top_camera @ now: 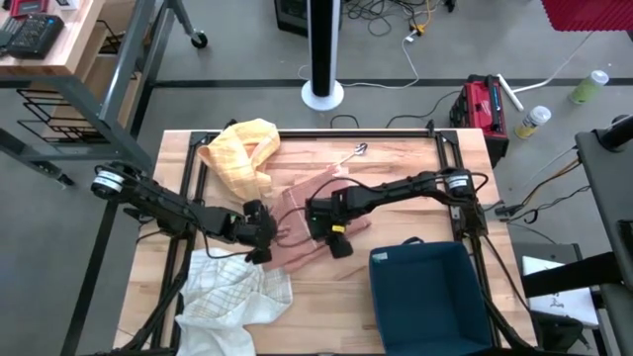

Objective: Fold towel
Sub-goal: Fold the brown towel

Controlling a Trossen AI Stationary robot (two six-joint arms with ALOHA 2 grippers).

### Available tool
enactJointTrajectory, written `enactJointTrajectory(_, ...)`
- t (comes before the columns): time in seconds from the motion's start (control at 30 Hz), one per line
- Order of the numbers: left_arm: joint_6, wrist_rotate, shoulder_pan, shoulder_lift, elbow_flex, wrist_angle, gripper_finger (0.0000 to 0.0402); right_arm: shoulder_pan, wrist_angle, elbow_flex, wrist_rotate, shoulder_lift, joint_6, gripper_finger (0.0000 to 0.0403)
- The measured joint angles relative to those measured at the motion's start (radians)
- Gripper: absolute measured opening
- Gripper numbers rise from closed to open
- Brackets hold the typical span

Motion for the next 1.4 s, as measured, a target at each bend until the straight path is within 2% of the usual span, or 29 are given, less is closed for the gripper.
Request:
enactJointTrajectory(0.13,-0.002,-0.002,0.001,0.0,-0.004,0.005,0.0115,0.014,-0.091,-0.001,-0.001,0.001,-0.056,0.0145)
enactJointTrajectory(0.27,-0.012,-0.059,0.002,0.0,-0.008,0.013,0.0105,0.012,-0.1,-0.01,0.007,0.001,-0.039,0.0136)
enactJointTrajectory(0.33,-0.028,-0.062,0.002,0.0,-0.009,0.018,0.0101,0.011,-0.097,-0.022,0.044,0.001,-0.025,0.0131)
enactJointTrajectory(0.4,-0.037,-0.024,0.002,0.0,-0.008,0.023,0.0095,0.011,-0.097,-0.041,0.111,0.001,-0.013,0.0126)
enactJointTrajectory(0.5,-0.049,0.086,0.0,0.0,-0.003,0.023,0.0085,0.01,-0.079,-0.067,0.178,0.001,-0.002,0.0117)
enactJointTrajectory(0.7,-0.13,0.248,0.0,0.0,0.019,0.026,0.0076,0.011,-0.033,-0.079,0.218,0.0,0.002,0.0088)
enactJointTrajectory(0.9,-0.228,0.404,-0.002,0.0,0.066,0.026,0.0075,0.01,-0.042,-0.08,0.24,-0.034,0.001,0.0012)
enactJointTrajectory(1.03,-0.309,0.486,-0.006,0.0,0.102,0.022,0.0075,0.01,-0.058,-0.08,0.24,-0.071,0.031,0.0008)
enactJointTrajectory(1.23,-0.334,0.499,-0.039,0.0,0.12,0.023,0.0082,0.01,-0.062,-0.08,0.334,-0.142,0.096,0.0003)
enactJointTrajectory(1.4,-0.399,0.464,-0.073,0.0,0.101,0.019,0.0121,0.01,-0.1,-0.08,0.412,-0.176,0.099,0.0001)
